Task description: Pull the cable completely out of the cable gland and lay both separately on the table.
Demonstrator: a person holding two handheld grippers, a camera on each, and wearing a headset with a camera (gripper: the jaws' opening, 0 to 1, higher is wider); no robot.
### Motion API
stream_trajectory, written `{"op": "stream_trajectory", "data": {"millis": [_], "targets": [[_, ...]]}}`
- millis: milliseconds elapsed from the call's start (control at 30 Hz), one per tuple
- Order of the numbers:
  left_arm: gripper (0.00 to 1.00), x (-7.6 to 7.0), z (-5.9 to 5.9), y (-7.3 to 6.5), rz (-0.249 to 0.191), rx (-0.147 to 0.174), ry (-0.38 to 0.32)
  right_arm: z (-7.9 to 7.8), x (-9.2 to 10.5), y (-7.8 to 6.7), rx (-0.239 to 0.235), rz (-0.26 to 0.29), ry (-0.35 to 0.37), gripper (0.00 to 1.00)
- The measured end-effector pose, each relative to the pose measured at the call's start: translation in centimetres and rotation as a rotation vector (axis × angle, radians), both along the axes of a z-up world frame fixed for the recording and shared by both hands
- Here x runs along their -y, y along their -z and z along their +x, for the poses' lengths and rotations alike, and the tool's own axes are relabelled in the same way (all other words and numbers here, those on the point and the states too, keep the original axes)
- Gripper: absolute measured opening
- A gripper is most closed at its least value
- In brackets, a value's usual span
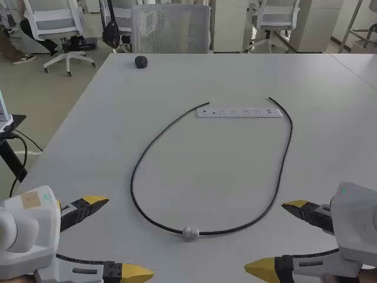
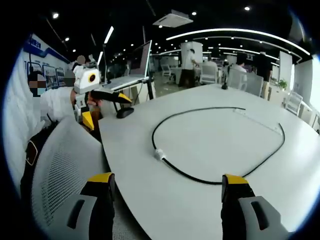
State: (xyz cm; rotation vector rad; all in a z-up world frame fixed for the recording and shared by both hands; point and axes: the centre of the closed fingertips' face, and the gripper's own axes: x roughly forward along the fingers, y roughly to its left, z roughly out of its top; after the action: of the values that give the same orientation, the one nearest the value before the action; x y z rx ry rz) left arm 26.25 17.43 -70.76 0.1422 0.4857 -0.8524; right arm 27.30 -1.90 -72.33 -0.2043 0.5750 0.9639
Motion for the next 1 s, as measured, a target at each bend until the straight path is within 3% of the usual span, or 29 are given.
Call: {"op": "stream_trajectory", "data": {"millis": [1000], "targets": [[1.00, 0.17, 0.01, 0.06, 0.014, -0.005, 0.013, 0.02, 0.31, 0.25, -0.008, -0.001, 0.002, 0.88]]}}
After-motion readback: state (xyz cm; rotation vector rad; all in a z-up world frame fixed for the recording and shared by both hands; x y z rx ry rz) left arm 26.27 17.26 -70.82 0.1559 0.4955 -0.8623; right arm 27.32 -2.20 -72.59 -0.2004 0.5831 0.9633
